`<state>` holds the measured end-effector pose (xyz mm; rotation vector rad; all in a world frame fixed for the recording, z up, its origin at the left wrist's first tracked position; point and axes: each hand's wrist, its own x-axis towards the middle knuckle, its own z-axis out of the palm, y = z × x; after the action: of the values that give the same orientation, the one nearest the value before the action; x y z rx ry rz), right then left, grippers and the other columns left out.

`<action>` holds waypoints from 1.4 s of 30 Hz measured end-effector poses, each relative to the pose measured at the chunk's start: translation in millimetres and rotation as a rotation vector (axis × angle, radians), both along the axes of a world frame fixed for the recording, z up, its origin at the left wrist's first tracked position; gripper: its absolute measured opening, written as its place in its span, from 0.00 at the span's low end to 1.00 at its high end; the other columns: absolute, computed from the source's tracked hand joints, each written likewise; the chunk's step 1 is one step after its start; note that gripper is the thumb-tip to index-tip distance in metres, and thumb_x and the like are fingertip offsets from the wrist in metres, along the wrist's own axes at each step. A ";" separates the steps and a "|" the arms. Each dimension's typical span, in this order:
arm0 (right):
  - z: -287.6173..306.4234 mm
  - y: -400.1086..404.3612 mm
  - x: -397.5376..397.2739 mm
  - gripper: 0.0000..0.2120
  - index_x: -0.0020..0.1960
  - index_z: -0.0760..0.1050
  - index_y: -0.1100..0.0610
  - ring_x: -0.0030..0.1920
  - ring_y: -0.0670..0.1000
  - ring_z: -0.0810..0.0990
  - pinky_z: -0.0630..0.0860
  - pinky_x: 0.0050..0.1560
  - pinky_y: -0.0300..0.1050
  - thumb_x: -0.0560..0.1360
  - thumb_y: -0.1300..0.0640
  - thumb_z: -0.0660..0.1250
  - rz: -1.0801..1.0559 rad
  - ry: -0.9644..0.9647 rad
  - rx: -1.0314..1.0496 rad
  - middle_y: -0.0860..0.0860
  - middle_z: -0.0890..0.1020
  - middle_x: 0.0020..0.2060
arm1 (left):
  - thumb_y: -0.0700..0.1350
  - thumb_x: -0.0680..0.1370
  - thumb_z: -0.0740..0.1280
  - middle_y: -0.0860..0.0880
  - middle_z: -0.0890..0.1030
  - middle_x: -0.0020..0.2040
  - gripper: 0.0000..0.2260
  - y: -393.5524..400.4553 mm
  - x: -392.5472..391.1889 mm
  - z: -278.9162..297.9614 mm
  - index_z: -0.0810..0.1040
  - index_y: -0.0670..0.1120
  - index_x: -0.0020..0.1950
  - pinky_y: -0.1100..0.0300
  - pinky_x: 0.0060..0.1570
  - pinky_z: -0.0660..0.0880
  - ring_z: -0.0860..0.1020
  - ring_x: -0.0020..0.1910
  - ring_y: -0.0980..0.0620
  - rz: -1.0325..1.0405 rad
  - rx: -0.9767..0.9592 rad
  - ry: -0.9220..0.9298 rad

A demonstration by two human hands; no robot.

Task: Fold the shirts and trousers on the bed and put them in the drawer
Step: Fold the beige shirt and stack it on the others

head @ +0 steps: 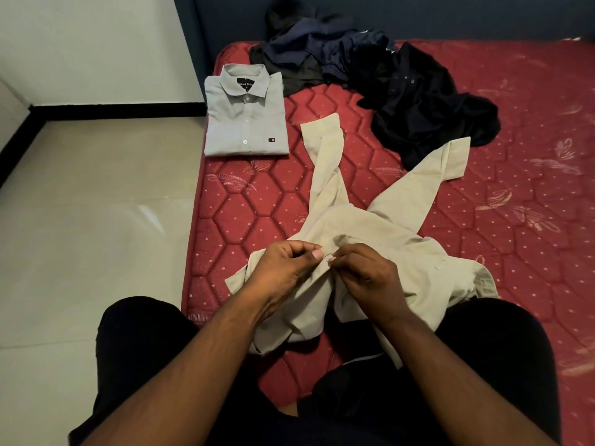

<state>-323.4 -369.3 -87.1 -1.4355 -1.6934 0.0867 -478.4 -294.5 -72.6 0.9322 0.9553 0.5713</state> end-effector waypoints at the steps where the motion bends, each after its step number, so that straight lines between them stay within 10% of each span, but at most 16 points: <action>1: 0.5 -0.1 0.2 0.07 0.41 0.82 0.62 0.41 0.51 0.82 0.79 0.38 0.48 0.75 0.60 0.68 -0.004 0.006 0.008 0.53 0.82 0.40 | 0.35 0.75 0.70 0.39 0.78 0.42 0.07 -0.7 -0.1 0.6 0.81 0.35 0.53 0.61 0.38 0.71 0.71 0.39 0.47 -0.002 0.005 -0.001; 24: -7.4 -4.2 5.2 0.04 0.38 0.80 0.63 0.42 0.54 0.77 0.73 0.41 0.46 0.70 0.68 0.71 0.105 -0.177 -0.048 0.54 0.81 0.42 | 0.27 0.69 0.73 0.41 0.84 0.40 0.12 -10.2 -4.0 -6.1 0.81 0.33 0.51 0.62 0.38 0.81 0.81 0.35 0.52 -0.019 0.015 0.004; 32: 13.0 11.9 21.3 0.06 0.36 0.76 0.57 0.52 0.45 0.77 0.74 0.48 0.40 0.66 0.64 0.73 0.236 -0.004 -0.411 0.50 0.76 0.56 | 0.30 0.69 0.75 0.43 0.81 0.35 0.08 -14.5 -5.8 -6.4 0.83 0.39 0.45 0.56 0.42 0.78 0.78 0.35 0.48 -0.099 0.157 0.084; 42: 13.4 17.0 13.7 0.06 0.40 0.78 0.54 0.36 0.46 0.77 0.76 0.40 0.49 0.68 0.60 0.75 0.075 -0.028 -0.521 0.46 0.80 0.35 | 0.35 0.71 0.74 0.51 0.85 0.37 0.08 -21.0 -5.0 -12.4 0.86 0.47 0.43 0.63 0.38 0.76 0.81 0.36 0.57 0.008 0.468 0.247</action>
<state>-309.7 -352.3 -73.7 -1.7483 -1.8284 0.5883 -483.4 -315.5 -85.0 1.4434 1.0665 0.7137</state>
